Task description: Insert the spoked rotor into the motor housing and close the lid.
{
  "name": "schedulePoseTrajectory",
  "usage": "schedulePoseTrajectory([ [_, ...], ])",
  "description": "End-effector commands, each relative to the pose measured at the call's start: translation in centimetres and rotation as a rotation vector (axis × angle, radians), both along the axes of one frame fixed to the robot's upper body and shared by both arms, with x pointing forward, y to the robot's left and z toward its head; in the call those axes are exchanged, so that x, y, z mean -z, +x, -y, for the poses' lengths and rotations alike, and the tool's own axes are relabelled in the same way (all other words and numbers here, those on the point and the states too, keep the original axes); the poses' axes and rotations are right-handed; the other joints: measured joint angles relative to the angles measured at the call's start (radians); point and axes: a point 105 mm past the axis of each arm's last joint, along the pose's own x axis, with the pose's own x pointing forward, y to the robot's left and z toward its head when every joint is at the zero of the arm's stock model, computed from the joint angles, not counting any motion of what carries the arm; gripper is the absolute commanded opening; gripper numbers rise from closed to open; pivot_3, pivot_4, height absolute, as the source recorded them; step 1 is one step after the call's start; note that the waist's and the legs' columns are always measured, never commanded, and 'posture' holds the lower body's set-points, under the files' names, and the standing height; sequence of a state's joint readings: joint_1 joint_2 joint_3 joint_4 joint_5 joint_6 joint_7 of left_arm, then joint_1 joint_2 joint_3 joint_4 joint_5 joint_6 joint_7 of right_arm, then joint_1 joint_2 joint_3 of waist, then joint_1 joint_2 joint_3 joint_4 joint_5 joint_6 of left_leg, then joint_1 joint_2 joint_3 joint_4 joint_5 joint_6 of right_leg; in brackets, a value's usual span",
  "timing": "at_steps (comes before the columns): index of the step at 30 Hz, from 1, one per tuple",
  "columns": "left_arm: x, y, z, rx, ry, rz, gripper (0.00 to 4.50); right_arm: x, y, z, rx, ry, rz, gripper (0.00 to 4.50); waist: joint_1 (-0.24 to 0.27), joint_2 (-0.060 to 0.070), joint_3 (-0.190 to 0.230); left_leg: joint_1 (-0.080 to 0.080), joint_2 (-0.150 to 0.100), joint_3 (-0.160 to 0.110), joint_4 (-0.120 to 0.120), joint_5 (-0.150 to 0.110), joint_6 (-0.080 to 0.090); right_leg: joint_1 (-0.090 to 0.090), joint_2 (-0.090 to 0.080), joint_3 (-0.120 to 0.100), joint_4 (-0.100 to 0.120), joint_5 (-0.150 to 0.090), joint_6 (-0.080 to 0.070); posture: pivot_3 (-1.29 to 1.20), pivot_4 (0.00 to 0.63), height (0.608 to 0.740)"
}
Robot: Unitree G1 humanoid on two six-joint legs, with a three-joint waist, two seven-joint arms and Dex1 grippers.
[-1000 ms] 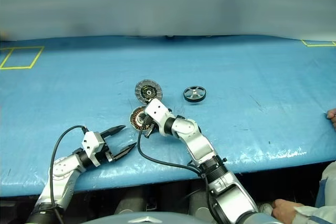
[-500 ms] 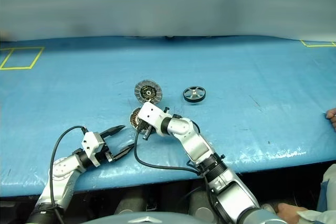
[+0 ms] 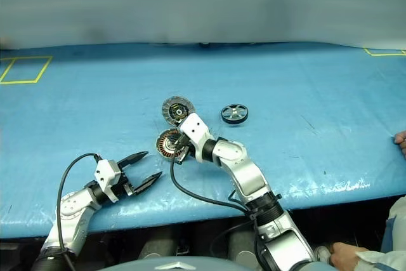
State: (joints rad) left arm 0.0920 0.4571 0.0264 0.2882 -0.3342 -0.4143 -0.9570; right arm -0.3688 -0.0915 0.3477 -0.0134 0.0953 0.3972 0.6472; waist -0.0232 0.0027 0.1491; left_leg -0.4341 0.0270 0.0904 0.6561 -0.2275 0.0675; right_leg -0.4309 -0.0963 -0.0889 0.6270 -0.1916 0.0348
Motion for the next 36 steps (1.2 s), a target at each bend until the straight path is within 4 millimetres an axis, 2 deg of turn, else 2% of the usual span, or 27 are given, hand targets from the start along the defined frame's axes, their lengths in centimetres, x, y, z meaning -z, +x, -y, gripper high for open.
schedulePoseTrajectory([
  [1, -0.7, 0.0, -1.1, -0.034, -0.017, 0.011, 4.22, -0.6, 0.8, 1.9, 0.087, -0.011, 0.048, 0.04, 0.001, 0.000, 0.000, 0.000, 0.000, 0.000, 0.000, 0.000, 0.000, 0.000, 0.000, 0.000, 0.000, 0.000, 0.000, 0.00, 0.150, 0.740],
  [4, -1.2, 0.0, -1.5, -0.052, -0.033, 0.017, 4.22, 0.1, 2.3, 4.6, 0.202, -0.109, 0.092, 0.04, 0.002, -0.001, 0.000, -0.001, 0.000, 0.000, 0.000, 0.000, 0.000, -0.001, 0.000, 0.000, 0.000, 0.000, 0.000, 0.00, 0.150, 0.740],
  [6, -1.5, -0.1, -1.8, -0.065, -0.042, 0.021, 4.22, 0.1, 3.5, 7.2, 0.309, -0.154, 0.113, 0.04, 0.004, 0.000, 0.001, -0.002, 0.000, 0.000, 0.000, 0.000, 0.000, -0.002, 0.000, -0.001, 0.000, 0.000, 0.000, 0.00, 0.150, 0.740],
  [9, -1.5, -0.2, -1.8, -0.066, -0.041, 0.019, 4.22, -1.0, 4.4, 10.6, 0.400, -0.195, 0.157, 0.60, 0.009, 0.000, 0.001, -0.003, -0.001, 0.000, 0.001, 0.000, 0.000, -0.002, 0.000, -0.001, 0.000, 0.000, 0.000, 0.00, 0.150, 0.740],
  [12, -1.4, -0.3, -1.5, -0.064, -0.043, 0.015, 4.22, -2.2, 4.8, 12.4, 0.446, -0.205, 0.187, 1.53, 0.011, 0.000, 0.001, -0.003, 0.000, 0.000, 0.000, 0.000, 0.000, -0.002, 0.000, -0.001, -0.001, 0.000, 0.000, 0.00, 0.150, 0.740],
  [15, -1.2, -0.4, -1.1, -0.059, -0.047, 0.009, 4.22, -2.7, 5.3, 14.2, 0.480, -0.213, 0.180, 1.53, 0.010, 0.000, 0.001, -0.004, 0.000, 0.000, 0.000, 0.000, 0.000, -0.002, 0.001, -0.002, 0.000, 0.000, 0.000, 0.00, 0.150, 0.740],
  [19, -0.9, -0.4, -0.6, -0.052, -0.051, 0.001, 4.22, -1.8, 6.4, 16.4, 0.538, -0.294, 0.151, 1.53, 0.011, -0.001, 0.001, -0.004, 0.000, 0.000, 0.001, 0.001, 0.001, -0.002, 0.001, -0.002, 0.000, 0.000, 0.000, 0.00, 0.150, 0.740],
  [25, -0.8, -0.5, -0.4, -0.059, -0.049, 0.001, 4.22, -1.1, 7.3, 16.8, 0.548, -0.304, 0.125, 1.53, 0.011, 0.000, 0.002, -0.004, 0.000, -0.001, 0.001, 0.002, 0.005, -0.001, 0.001, -0.002, 0.000, 0.000, 0.000, 0.00, 0.150, 0.740],
  [36, -0.6, -0.8, -0.5, -0.074, -0.039, -0.012, 4.22, -1.1, 7.2, 16.3, 0.547, -0.277, 0.121, 1.53, 0.011, 0.000, 0.002, -0.004, 0.000, -0.001, 0.002, 0.002, 0.005, -0.002, 0.001, -0.002, 0.000, 0.000, 0.000, 0.00, 0.150, 0.740],
])
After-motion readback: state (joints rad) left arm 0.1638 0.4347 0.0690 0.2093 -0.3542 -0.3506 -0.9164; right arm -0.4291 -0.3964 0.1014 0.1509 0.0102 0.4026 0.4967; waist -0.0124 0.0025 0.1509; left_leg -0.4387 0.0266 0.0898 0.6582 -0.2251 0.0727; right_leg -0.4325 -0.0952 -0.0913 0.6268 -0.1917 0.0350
